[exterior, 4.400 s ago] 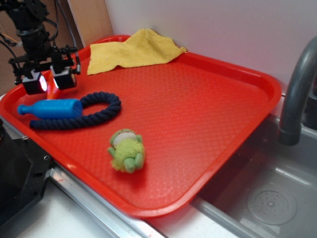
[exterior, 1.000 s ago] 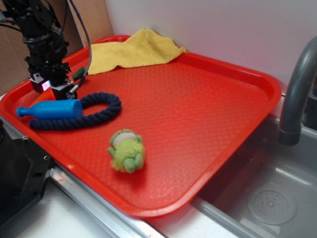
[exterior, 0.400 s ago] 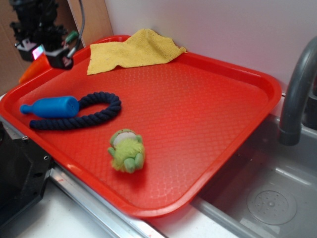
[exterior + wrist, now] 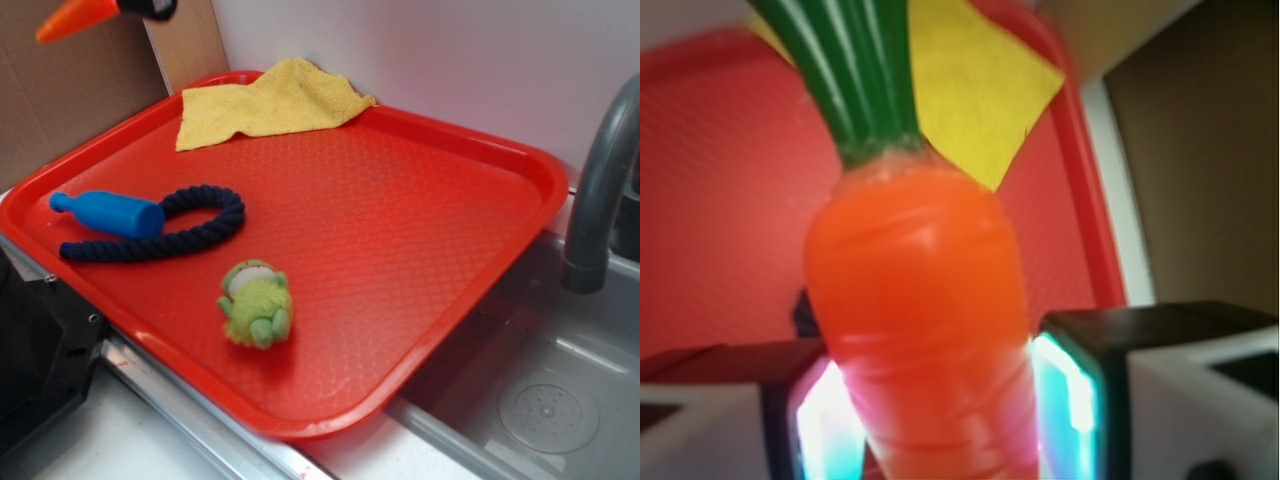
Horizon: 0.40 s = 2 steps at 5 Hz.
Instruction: Grab the carrot.
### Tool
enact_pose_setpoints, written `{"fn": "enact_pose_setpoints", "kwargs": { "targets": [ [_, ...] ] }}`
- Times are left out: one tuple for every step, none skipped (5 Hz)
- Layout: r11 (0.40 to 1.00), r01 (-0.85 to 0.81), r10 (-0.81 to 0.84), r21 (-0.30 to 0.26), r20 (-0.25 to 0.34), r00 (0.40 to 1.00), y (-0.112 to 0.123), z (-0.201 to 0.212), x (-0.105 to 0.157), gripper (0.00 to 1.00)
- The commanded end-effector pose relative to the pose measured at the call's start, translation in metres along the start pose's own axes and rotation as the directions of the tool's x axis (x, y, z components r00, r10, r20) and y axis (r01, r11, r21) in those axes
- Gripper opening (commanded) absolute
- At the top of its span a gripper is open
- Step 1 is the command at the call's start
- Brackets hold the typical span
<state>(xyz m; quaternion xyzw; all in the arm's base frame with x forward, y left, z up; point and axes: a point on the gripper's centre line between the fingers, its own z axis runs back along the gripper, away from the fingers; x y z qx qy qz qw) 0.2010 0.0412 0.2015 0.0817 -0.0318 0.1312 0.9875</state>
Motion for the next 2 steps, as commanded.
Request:
{"fn": "enact_pose_setpoints", "kwargs": {
  "targets": [
    [0.987,0.040,-0.033,-0.154,0.045,0.998,0.0028,0.0185,0.0275,0.00],
    [0.987,0.029,-0.020,-0.159,0.054,0.998,0.0036,0.0166,0.0270,0.00]
  ]
}}
